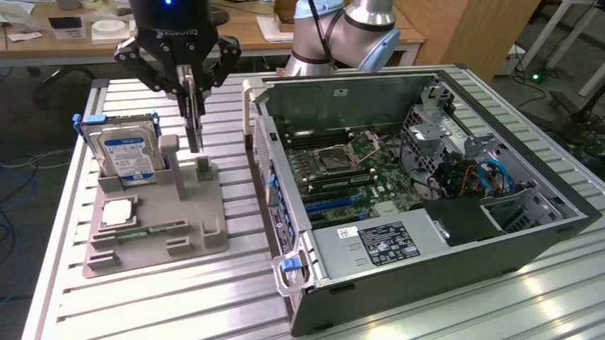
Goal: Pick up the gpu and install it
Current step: 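Pick up the gpu and move the gpu toward the slot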
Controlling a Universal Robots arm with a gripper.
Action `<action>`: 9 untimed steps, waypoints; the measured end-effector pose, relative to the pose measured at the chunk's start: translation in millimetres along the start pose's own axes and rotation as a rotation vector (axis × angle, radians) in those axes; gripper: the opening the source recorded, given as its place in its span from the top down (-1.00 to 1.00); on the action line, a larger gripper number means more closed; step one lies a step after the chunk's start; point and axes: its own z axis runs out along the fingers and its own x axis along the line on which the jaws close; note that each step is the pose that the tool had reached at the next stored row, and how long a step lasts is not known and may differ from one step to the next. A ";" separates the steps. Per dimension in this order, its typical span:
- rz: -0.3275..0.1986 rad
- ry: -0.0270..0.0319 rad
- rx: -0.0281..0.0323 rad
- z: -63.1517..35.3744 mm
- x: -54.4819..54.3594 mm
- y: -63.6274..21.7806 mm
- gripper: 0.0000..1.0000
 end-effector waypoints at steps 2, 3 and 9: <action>0.000 0.0000 -0.0003 -3.7 0.0 0.2 0.45; 0.000 0.0000 -0.0005 -5.3 -0.1 0.3 0.45; 0.000 0.0000 -0.0012 -15.2 -0.2 0.9 0.45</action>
